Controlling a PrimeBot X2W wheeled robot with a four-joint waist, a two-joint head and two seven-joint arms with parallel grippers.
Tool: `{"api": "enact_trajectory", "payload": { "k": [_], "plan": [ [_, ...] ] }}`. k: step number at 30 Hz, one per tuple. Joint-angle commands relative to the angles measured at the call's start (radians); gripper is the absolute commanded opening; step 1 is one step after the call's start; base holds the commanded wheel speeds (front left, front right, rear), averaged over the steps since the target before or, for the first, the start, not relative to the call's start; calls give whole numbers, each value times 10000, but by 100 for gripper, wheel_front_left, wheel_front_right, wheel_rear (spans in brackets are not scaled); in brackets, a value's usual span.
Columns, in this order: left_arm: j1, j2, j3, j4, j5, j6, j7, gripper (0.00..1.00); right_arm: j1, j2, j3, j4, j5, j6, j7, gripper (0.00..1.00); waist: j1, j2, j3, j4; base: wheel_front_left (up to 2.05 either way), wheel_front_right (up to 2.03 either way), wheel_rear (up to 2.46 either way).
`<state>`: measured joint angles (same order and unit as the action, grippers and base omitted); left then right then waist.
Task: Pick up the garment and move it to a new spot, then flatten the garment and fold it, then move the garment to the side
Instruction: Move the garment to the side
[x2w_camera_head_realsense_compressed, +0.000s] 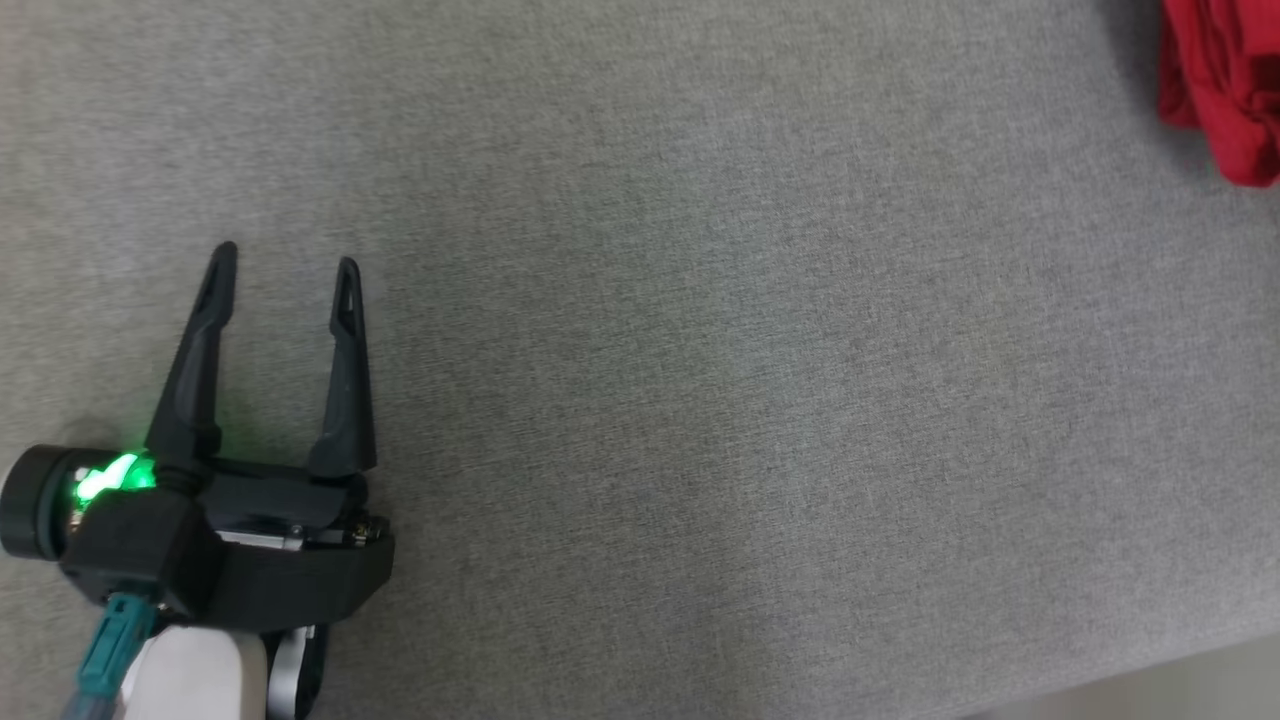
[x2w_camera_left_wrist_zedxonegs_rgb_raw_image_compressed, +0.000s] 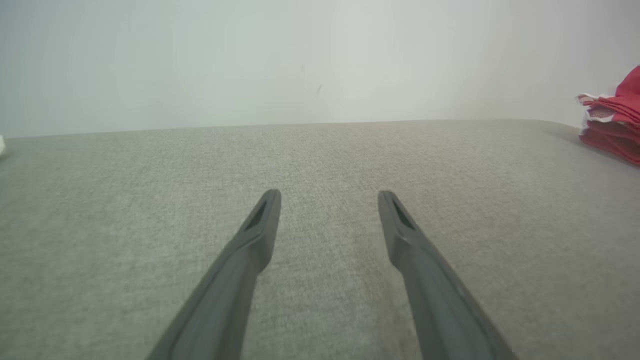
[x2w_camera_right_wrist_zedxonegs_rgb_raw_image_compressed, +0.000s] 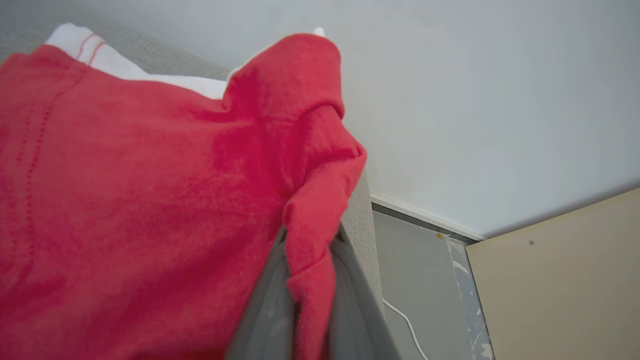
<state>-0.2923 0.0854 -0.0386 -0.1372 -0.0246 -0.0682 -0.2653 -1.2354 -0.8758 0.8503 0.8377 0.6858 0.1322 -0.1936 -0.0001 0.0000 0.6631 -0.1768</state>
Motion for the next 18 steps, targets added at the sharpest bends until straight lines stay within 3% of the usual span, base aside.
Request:
{"api": "enact_trajectory", "payload": {
  "k": [1, 8, 9, 10, 11, 18],
  "plan": [
    [106, -17, -72, 221, 105, 23, 18, 100, -139, -100, 24, 56, 67, -29, 16, 0, 1, 0, 207, -166, 0, 0, 0],
    [127, -71, -201, 124, 88, 93, 45, 100, -779, -63, 121, 661, -209, -29, 44, 0, 1, 0, 314, 39, 0, 0, 0],
    [144, -69, -192, 145, 67, 109, 45, 100, -825, -17, 111, 818, -207, -30, 86, 22, 1, 0, 309, 64, 0, 0, 0],
    [150, -71, -190, 170, 41, 116, 47, 100, -885, 45, 57, 980, -165, -29, 143, 87, 1, 0, 302, 95, 0, 0, 0],
    [154, -75, -197, 202, 10, 115, 53, 100, -943, 84, 60, 1116, -215, -29, 121, 100, 1, 0, 276, 135, 0, 0, 0],
    [421, -114, -10, 372, -219, 190, 50, 100, -932, 484, 189, 1686, -536, -29, -232, 100, 1, 0, -406, 262, 0, 0, 0]
  ]
}}
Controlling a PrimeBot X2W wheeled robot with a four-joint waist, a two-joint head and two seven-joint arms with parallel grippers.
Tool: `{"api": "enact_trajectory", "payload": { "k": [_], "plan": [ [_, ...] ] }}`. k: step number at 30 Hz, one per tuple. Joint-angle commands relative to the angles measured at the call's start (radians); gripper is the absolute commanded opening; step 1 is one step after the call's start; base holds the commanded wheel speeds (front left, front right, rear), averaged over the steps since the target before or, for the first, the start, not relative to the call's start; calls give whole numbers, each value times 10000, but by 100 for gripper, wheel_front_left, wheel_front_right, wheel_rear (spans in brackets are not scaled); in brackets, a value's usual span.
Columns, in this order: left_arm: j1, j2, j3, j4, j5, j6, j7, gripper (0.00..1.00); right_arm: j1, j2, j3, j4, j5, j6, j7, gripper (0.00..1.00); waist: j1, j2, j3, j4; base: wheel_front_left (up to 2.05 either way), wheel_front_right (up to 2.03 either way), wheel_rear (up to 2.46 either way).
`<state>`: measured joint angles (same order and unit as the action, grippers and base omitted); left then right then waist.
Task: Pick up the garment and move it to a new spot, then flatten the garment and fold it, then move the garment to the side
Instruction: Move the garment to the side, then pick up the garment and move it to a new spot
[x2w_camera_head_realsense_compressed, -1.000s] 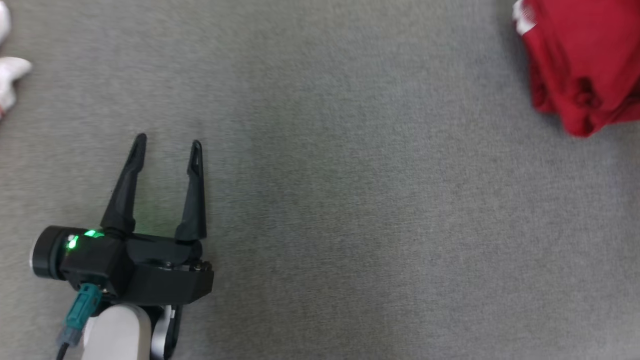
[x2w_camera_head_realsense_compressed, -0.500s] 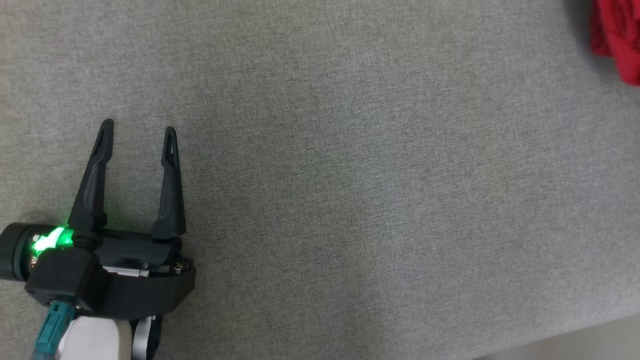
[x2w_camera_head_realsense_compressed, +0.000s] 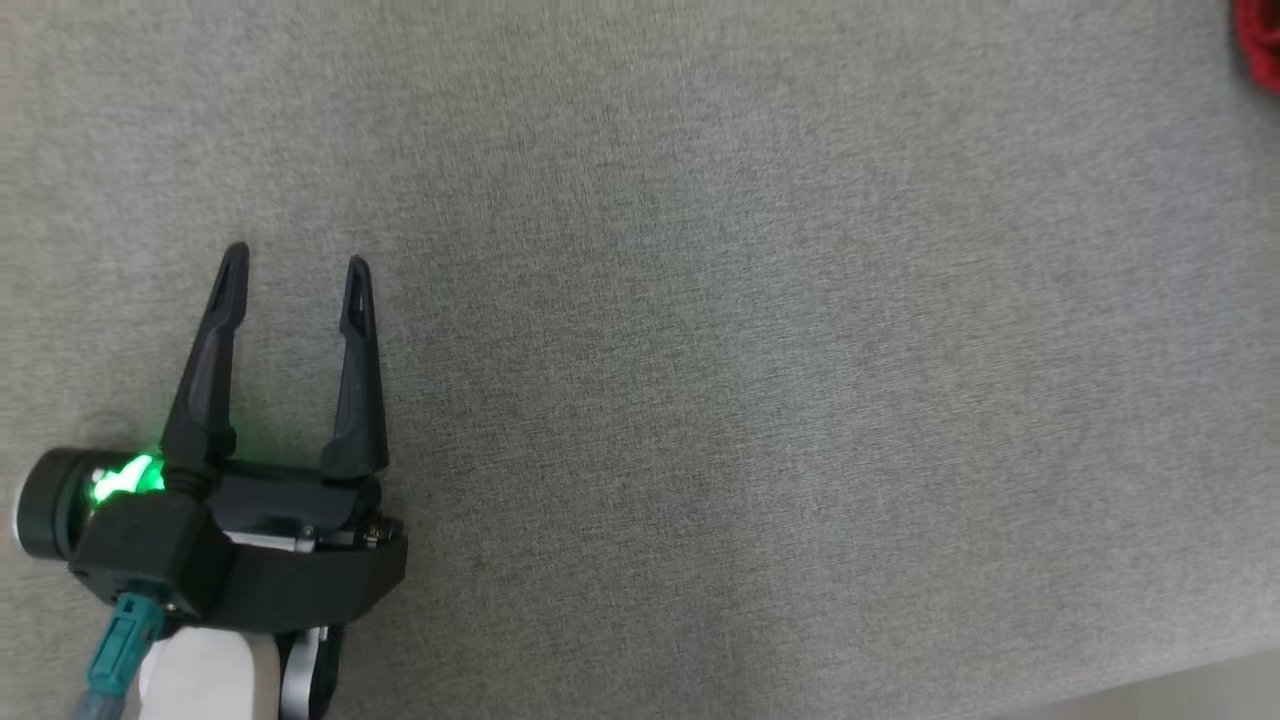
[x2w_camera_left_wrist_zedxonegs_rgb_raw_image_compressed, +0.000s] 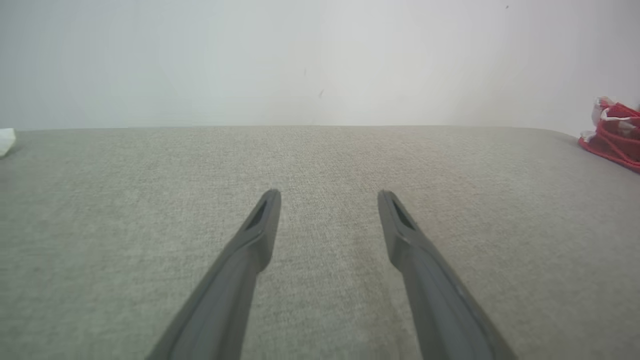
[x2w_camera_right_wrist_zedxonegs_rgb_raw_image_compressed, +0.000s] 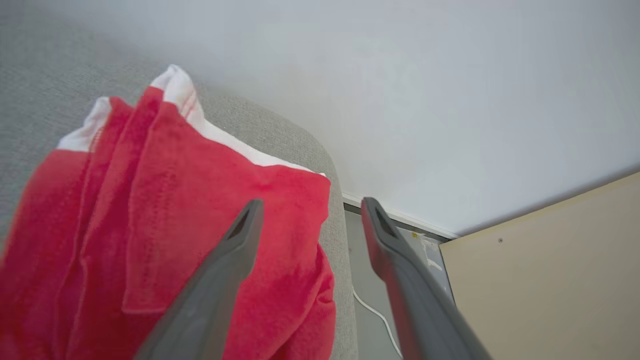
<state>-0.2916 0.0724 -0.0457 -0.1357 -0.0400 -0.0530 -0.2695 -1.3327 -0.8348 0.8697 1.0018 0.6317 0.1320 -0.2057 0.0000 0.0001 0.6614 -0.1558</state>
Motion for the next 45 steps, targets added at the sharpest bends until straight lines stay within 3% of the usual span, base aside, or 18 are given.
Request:
{"api": "enact_trajectory", "payload": {
  "k": [1, 9, 17, 27, 36, 45],
  "plan": [
    [486, 6, 107, 394, -94, 58, 86, 100, 111, 164, -37, 73, 38, -27, -191, 100, 0, -1, -577, 61, 0, 0, 0],
    [1369, -109, 598, 729, -509, 180, 53, 100, 1159, 1100, -648, -600, 284, -27, -597, 100, 0, -1, -2528, 167, 0, 0, 0],
    [2311, -178, 998, 1174, -768, 116, 50, 100, 3769, 2021, -3007, -2804, -839, -27, -584, 100, 0, -1, -4118, 478, 0, 0, 0],
    [2882, -211, 1163, 1716, -990, 1, 51, 100, 8813, 4136, -6191, -5529, -2495, -27, -584, 100, 0, -1, -5521, 1231, 0, 0, 0],
    [3306, -216, 1333, 2172, -963, -158, 53, 100, 11834, 5618, -7491, -7078, -2971, -27, -587, 100, 0, -1, -6334, 1516, 0, 0, 0],
    [3414, -217, 1373, 2594, -779, -257, 53, 100, 13304, 6511, -7971, -8085, -3270, -27, -586, 100, 0, -1, -6635, 1619, 0, 0, 0]
  ]
}}
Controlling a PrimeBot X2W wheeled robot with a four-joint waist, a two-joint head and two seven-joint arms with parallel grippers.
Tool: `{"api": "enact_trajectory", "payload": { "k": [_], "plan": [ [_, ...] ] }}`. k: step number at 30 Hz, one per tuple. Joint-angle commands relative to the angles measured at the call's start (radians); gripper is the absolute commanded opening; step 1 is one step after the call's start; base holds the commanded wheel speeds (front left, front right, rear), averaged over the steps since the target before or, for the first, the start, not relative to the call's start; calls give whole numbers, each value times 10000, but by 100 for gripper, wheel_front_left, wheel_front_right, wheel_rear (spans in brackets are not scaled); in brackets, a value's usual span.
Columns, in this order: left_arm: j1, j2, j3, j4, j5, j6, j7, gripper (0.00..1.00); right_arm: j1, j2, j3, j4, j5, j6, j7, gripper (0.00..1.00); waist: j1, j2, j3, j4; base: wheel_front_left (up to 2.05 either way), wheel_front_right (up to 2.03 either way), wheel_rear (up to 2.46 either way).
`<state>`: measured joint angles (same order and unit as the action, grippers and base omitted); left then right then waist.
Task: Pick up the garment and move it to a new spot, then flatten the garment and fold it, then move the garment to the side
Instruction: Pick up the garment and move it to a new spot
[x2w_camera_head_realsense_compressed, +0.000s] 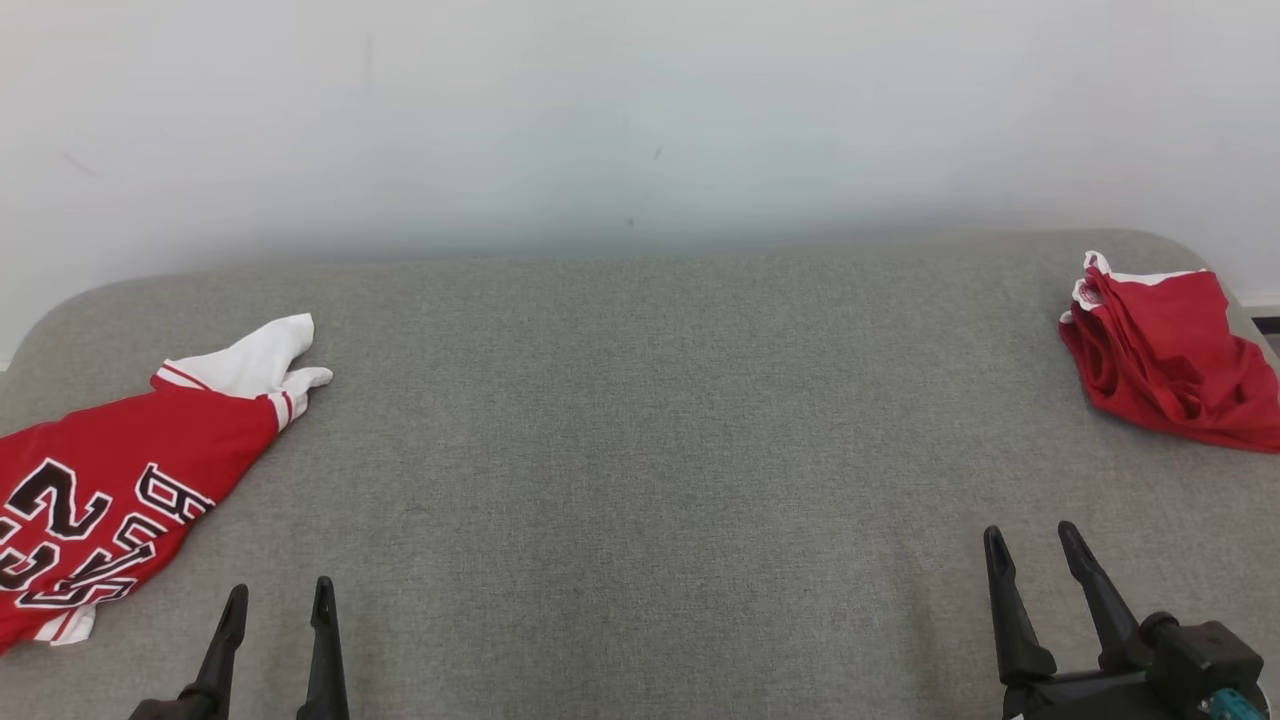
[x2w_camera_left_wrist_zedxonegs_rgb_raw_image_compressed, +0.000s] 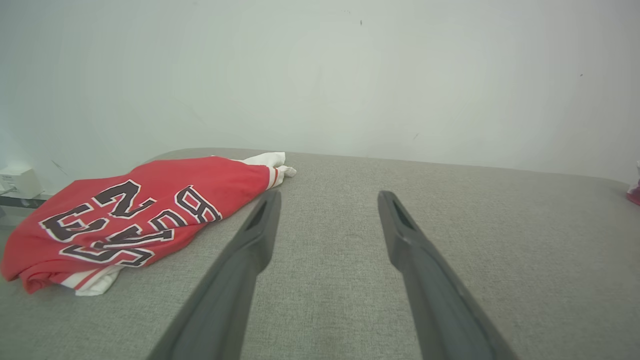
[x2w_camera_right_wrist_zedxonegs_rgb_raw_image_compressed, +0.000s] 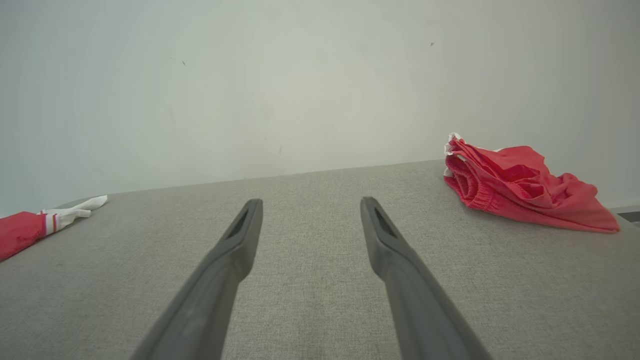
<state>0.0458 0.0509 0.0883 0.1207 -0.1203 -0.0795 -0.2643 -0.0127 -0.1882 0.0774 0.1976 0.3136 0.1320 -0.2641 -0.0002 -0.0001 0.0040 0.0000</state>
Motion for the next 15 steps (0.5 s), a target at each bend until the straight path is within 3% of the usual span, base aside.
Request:
{"api": "enact_trajectory", "payload": {
  "k": [1, 15],
  "plan": [
    [26, -1, 38, 61, 40, -16, 1, 100, 162, 126, -94, -70, -108, -27, -1, 100, 2, 1, -72, 72, 0, 0, 0],
    [-124, -3, 125, 417, 157, -152, 0, 100, 453, 427, -131, -44, -305, -27, -1, 100, 2, 1, -169, 156, 0, 0, 0]
  ]
}}
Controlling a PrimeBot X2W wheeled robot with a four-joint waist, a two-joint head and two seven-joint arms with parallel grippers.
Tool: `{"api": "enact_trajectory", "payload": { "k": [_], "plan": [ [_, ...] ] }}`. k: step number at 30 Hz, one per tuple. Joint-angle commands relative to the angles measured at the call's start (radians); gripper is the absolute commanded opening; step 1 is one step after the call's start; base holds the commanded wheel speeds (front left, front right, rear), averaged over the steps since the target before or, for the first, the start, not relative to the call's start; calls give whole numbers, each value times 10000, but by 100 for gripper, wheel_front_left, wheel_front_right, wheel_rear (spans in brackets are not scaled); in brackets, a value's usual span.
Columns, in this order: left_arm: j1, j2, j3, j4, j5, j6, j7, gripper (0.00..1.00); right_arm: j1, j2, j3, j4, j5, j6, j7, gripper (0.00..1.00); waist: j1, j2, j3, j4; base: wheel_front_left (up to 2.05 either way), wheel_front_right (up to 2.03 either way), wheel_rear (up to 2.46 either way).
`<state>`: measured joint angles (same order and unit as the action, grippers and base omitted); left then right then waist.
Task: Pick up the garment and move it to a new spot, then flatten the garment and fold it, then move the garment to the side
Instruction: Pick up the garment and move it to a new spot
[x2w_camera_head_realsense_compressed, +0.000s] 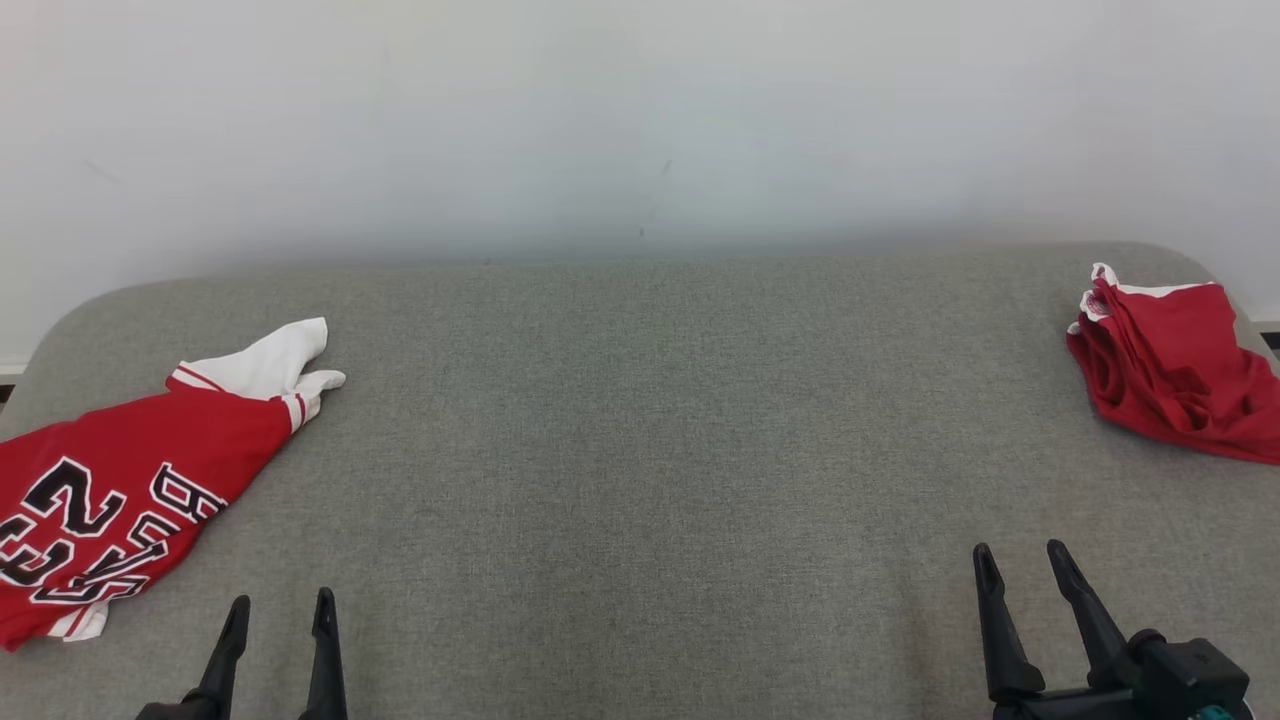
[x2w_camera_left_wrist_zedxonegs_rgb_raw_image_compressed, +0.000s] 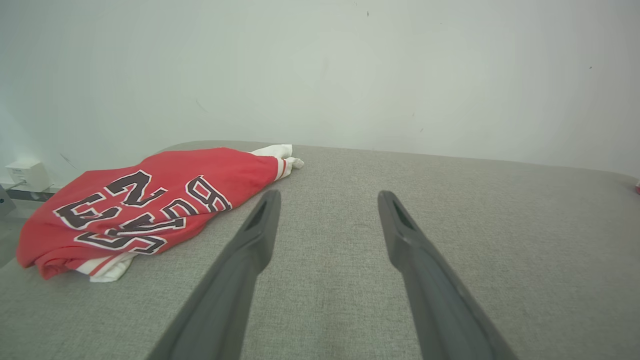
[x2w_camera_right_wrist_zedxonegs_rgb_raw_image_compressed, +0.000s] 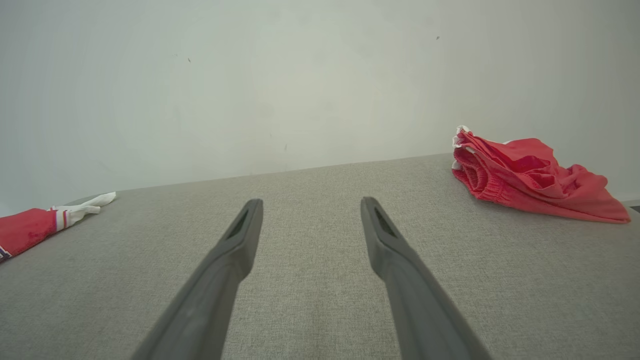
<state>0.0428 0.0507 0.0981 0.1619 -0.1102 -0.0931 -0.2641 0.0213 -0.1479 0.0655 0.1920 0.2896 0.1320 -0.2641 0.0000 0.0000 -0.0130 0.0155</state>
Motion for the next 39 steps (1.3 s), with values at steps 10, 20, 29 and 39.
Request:
{"api": "enact_trajectory", "payload": {
  "k": [10, 20, 29, 39],
  "plan": [
    [-202, 1, 30, 53, 99, 11, -2, 100, 171, 32, 62, 19, 69, -27, -1, 100, 0, 0, 62, 309, 0, 0, 0],
    [-322, 16, 203, 99, 177, 105, -1, 100, 98, 105, 169, 82, 166, -26, -1, 100, 0, 0, 252, 2046, 0, 0, 0],
    [-181, 26, 464, 95, 107, 215, -2, 100, -227, 7, 462, 241, 158, -26, 0, 100, 0, 0, 399, 3641, 0, 0, 0],
    [144, 13, 680, 17, -24, 375, -2, 100, -372, 52, 746, 456, 197, -27, -2, 100, 0, 0, 271, 4761, 0, 0, 0]
  ]
}}
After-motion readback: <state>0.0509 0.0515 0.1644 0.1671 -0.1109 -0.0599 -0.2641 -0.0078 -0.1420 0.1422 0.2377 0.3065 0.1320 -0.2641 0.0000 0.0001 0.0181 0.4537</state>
